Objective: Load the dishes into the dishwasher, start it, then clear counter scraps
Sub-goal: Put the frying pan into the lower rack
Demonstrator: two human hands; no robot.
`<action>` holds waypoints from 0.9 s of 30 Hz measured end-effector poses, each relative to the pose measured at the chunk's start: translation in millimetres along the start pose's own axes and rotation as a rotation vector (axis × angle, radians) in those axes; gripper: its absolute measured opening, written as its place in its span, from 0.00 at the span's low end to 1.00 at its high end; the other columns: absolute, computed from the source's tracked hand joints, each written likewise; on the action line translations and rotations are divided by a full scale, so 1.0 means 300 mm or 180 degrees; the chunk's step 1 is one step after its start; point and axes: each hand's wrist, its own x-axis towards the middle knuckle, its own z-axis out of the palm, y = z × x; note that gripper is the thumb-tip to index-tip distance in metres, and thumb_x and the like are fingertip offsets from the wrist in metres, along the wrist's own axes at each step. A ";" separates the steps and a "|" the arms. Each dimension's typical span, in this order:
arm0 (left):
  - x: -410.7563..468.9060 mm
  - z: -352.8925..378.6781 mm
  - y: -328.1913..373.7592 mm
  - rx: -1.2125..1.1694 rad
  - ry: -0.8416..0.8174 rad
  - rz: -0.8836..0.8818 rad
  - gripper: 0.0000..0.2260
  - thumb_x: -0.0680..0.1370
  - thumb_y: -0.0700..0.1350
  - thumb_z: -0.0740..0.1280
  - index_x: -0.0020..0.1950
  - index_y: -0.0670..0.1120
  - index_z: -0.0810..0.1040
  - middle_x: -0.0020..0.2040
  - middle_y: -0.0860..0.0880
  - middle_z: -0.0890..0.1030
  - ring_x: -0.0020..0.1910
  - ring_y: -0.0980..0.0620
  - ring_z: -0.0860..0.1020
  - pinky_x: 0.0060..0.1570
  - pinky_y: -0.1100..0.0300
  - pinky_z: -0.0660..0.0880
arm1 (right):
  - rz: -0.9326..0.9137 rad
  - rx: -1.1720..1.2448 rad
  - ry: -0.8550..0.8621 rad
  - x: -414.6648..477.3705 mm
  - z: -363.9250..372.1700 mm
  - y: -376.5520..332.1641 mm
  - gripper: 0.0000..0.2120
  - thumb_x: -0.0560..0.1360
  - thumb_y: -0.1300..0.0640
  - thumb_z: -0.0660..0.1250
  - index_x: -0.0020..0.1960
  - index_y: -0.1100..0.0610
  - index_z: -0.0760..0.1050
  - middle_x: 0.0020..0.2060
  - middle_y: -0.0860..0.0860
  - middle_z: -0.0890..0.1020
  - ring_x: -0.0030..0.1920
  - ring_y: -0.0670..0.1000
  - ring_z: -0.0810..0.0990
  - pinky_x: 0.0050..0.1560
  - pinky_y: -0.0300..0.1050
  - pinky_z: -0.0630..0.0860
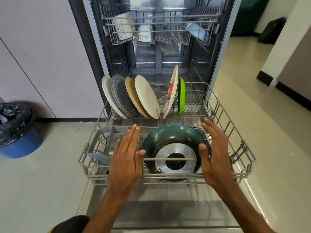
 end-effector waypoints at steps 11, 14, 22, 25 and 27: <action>0.029 0.016 0.006 0.0253 0.0309 0.0144 0.28 0.84 0.59 0.43 0.80 0.47 0.59 0.80 0.51 0.60 0.79 0.54 0.54 0.75 0.47 0.55 | -0.1456 -0.2029 -0.0306 -0.076 0.174 -0.039 0.28 0.79 0.51 0.59 0.78 0.54 0.59 0.78 0.51 0.59 0.78 0.53 0.57 0.73 0.68 0.56; 0.074 0.041 -0.015 0.0264 0.0356 0.0216 0.28 0.84 0.59 0.43 0.79 0.47 0.59 0.79 0.50 0.61 0.79 0.53 0.55 0.76 0.46 0.54 | -0.1361 -0.2287 -0.0378 -0.032 0.200 -0.008 0.29 0.78 0.52 0.56 0.79 0.53 0.56 0.79 0.50 0.59 0.78 0.54 0.58 0.75 0.68 0.49; 0.189 0.153 -0.100 0.0788 0.0252 0.0761 0.31 0.83 0.61 0.45 0.80 0.44 0.55 0.80 0.46 0.57 0.80 0.47 0.54 0.73 0.38 0.55 | -0.0739 -0.2246 -0.0367 0.123 0.315 0.056 0.30 0.76 0.52 0.59 0.77 0.51 0.61 0.77 0.49 0.63 0.77 0.54 0.59 0.74 0.67 0.52; 0.204 0.227 -0.114 0.0964 0.0273 0.0713 0.32 0.83 0.61 0.48 0.82 0.44 0.46 0.82 0.47 0.50 0.80 0.49 0.49 0.73 0.38 0.52 | -0.0608 -0.2184 -0.0314 0.178 0.354 0.071 0.30 0.76 0.50 0.58 0.78 0.51 0.58 0.78 0.48 0.61 0.79 0.54 0.56 0.74 0.67 0.51; 0.247 0.257 -0.124 0.1070 0.0311 0.0659 0.33 0.82 0.60 0.47 0.82 0.44 0.44 0.82 0.47 0.48 0.80 0.49 0.47 0.73 0.35 0.51 | -0.0590 -0.2188 -0.0309 0.221 0.372 0.087 0.30 0.78 0.50 0.56 0.78 0.50 0.57 0.78 0.48 0.60 0.79 0.54 0.54 0.74 0.68 0.50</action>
